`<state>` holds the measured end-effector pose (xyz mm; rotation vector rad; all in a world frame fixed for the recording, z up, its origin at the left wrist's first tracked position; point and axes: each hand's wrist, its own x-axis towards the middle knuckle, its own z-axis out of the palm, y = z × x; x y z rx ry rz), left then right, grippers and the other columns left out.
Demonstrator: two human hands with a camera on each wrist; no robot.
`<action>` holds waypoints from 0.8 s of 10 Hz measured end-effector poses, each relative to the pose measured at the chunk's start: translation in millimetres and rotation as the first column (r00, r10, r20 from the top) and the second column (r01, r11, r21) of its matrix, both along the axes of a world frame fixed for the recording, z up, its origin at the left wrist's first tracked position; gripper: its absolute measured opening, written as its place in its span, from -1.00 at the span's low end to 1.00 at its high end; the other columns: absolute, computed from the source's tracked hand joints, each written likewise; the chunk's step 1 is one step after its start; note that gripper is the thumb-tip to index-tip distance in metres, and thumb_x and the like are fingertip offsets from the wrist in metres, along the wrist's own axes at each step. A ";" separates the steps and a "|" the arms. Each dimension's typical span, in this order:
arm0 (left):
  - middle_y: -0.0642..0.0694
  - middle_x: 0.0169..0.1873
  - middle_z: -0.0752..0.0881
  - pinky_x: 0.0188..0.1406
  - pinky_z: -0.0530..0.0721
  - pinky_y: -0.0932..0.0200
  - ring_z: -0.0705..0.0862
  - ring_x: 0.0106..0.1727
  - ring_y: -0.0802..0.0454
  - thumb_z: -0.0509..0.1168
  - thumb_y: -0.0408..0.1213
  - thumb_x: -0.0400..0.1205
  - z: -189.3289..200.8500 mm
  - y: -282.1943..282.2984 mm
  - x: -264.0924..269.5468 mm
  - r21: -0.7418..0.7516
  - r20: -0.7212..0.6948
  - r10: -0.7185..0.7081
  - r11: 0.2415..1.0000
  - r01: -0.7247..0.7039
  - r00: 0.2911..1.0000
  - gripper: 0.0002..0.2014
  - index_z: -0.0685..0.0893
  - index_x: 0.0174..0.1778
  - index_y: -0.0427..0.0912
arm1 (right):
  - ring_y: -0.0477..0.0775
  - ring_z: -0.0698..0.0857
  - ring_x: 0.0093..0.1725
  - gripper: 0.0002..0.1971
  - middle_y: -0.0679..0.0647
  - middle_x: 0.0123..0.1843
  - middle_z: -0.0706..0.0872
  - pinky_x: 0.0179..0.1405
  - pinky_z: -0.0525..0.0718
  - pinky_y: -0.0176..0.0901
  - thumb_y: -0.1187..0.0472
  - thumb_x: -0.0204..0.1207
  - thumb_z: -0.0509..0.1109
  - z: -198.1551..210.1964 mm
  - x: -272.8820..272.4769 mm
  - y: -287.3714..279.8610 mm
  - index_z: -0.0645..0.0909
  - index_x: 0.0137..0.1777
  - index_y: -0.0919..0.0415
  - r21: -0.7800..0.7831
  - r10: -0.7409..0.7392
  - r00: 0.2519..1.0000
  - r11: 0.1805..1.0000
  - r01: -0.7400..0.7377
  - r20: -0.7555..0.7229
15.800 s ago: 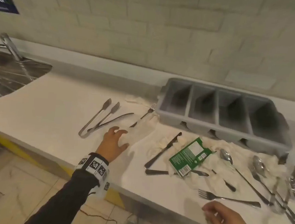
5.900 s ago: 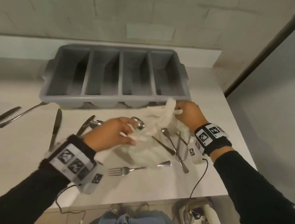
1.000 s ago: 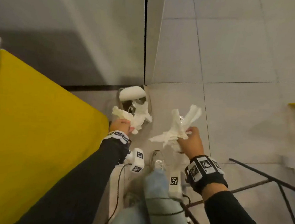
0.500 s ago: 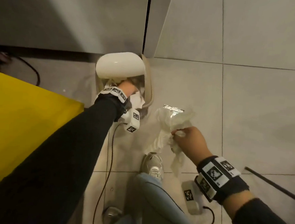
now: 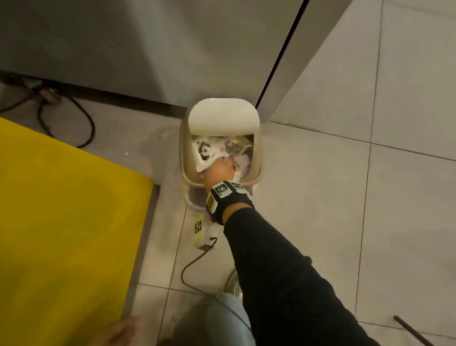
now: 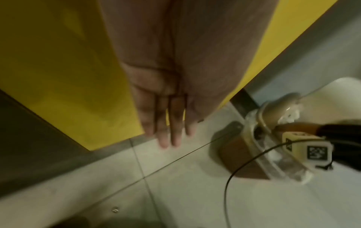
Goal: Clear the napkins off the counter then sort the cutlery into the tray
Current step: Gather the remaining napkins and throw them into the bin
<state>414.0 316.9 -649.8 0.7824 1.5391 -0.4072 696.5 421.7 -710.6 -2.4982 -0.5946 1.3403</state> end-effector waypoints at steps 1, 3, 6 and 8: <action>-0.51 0.13 0.54 -0.27 0.40 0.20 0.47 -0.27 -0.01 0.05 -0.60 0.66 -39.5 -5.3 -22.8 0.018 -0.005 0.290 0.957 -0.290 0.957 -0.65 0.40 0.36 -0.69 | 0.28 0.44 0.48 -0.48 0.17 0.56 0.38 0.51 0.40 0.17 0.17 0.57 0.26 -11.6 7.8 8.4 0.30 0.53 0.16 -0.087 0.328 0.945 0.941 -0.328 -0.021; -0.46 0.15 0.59 -0.25 0.44 0.19 0.54 0.11 -0.25 0.05 -0.52 0.69 -5.1 -24.2 -35.6 -0.036 -0.140 -0.071 0.997 0.066 0.988 -0.65 0.45 0.38 -0.53 | 0.15 0.62 0.23 -0.69 0.10 0.26 0.65 0.39 0.52 0.09 0.09 0.59 0.18 4.3 5.3 -1.1 0.53 0.30 0.10 -0.056 0.444 0.888 0.890 -0.452 -0.118; -0.09 0.39 0.60 0.47 0.48 0.06 0.57 0.41 -0.04 0.13 -0.29 0.68 61.5 -33.4 -38.3 0.052 -0.184 -0.572 0.807 0.589 0.800 -0.65 0.52 0.40 -0.06 | 0.27 0.48 0.44 -0.60 0.22 0.45 0.52 0.51 0.41 0.16 0.19 0.54 0.22 67.3 -42.7 -97.2 0.52 0.37 0.20 -0.001 0.246 0.969 0.969 -0.246 0.038; -0.09 0.41 0.59 0.43 0.44 0.26 0.54 0.42 0.01 0.02 -0.26 0.71 198.2 -54.5 -12.2 0.014 -0.131 -0.737 0.668 0.744 0.664 -0.63 0.47 0.43 -0.09 | 0.17 0.57 0.36 -0.67 0.15 0.35 0.63 0.45 0.37 0.08 0.12 0.60 0.12 188.0 -86.1 -201.4 0.53 0.30 0.13 -0.211 0.320 0.924 0.908 -0.362 -0.210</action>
